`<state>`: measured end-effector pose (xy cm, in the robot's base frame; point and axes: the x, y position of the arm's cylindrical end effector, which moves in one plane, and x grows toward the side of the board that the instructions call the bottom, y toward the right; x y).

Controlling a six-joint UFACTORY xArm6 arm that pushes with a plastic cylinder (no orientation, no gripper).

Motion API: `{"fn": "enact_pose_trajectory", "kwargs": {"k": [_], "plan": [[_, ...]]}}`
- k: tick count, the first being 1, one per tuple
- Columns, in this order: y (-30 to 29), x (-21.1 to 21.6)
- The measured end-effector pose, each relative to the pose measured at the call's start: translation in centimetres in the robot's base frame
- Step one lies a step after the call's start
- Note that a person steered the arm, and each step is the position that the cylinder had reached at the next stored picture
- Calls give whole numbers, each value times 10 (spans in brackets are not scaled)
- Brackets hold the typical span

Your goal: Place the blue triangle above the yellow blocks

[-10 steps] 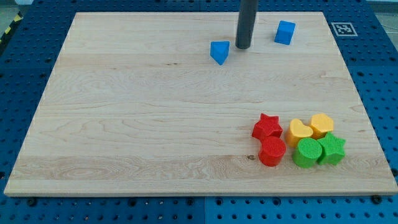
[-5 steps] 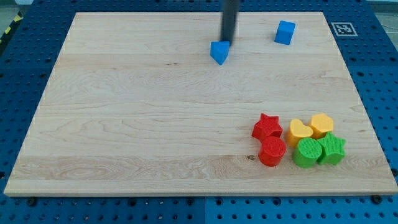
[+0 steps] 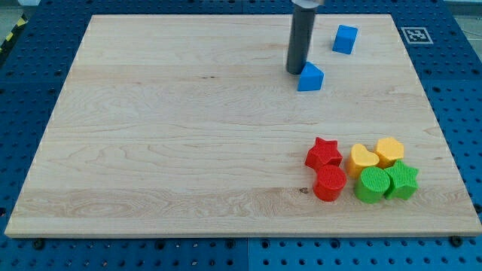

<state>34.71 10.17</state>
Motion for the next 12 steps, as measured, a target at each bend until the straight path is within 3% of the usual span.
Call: {"fn": "enact_pose_trajectory", "kwargs": {"k": [2, 5, 8, 11, 12], "plan": [[39, 10], [32, 20], [53, 57], [-10, 35], [-13, 62]]}}
